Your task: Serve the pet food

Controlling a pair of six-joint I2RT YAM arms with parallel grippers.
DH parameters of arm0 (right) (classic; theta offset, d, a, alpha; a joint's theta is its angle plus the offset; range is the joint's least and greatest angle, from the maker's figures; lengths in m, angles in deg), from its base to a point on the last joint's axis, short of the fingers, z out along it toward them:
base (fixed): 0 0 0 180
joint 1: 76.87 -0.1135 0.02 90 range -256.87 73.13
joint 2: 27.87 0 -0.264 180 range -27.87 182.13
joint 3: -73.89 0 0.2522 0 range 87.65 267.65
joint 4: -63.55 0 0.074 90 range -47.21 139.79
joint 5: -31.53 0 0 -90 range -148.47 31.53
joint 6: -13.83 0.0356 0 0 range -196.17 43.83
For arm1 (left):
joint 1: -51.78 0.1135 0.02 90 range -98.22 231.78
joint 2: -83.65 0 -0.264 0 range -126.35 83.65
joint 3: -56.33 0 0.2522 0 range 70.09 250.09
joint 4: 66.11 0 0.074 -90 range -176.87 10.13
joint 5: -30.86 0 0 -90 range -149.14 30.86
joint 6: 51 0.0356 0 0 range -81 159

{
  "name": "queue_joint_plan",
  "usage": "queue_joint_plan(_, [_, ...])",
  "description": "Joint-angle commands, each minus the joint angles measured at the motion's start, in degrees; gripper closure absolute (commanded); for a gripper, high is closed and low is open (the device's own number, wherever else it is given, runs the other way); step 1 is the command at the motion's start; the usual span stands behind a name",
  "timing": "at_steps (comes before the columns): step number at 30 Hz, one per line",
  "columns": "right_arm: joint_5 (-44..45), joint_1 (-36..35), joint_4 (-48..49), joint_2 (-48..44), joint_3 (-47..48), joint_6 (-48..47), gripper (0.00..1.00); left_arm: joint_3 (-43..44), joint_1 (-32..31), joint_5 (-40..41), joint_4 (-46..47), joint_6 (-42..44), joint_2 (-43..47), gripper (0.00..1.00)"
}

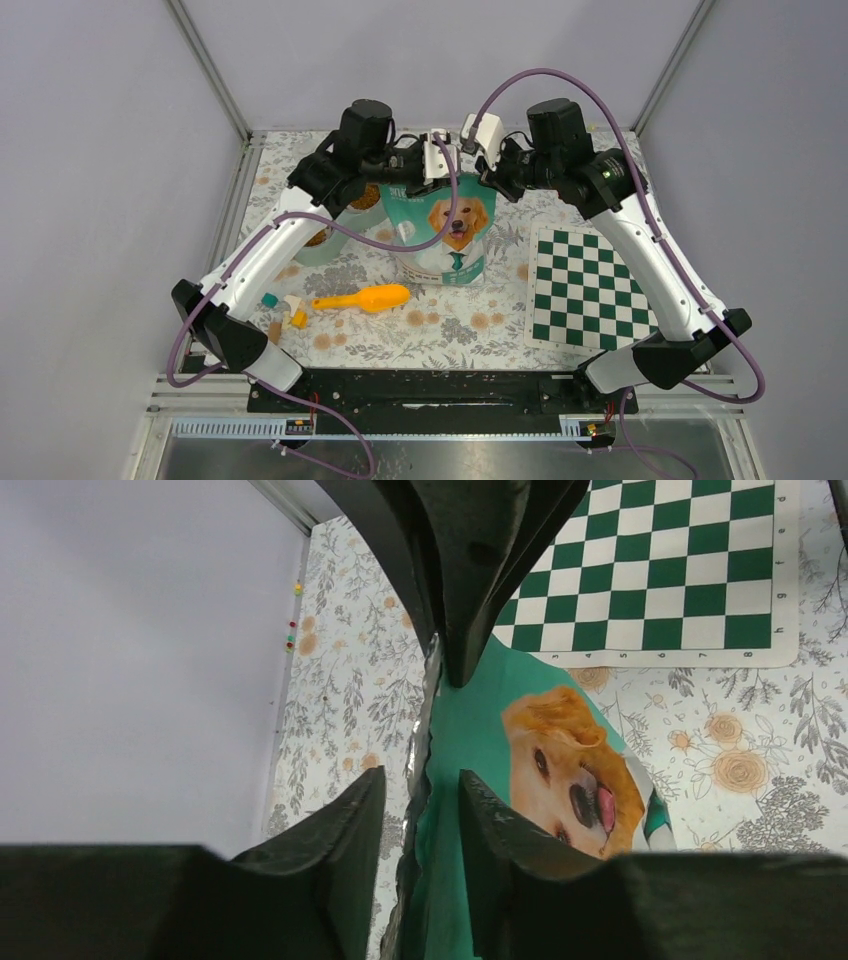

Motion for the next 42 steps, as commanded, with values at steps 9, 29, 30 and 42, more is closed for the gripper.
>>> queue_joint_plan(9, [2.35,-0.13,12.97,-3.21,-1.96,5.69,1.0,-0.32,-4.01,2.64,3.1,0.0,-0.94,0.66])
queue_joint_plan(29, [3.67,0.87,15.49,-6.1,-5.53,6.23,1.0,-0.5,-3.98,15.46,-4.1,7.85,0.62,0.73])
queue_joint_plan(30, [3.63,0.87,15.41,-5.99,-5.52,6.24,1.0,-0.02,-3.98,15.48,-4.69,8.07,0.3,0.78])
queue_joint_plan(42, [9.61,1.69,15.45,-6.8,-5.48,5.65,1.0,0.54,-2.68,17.82,-7.81,10.23,1.44,1.0])
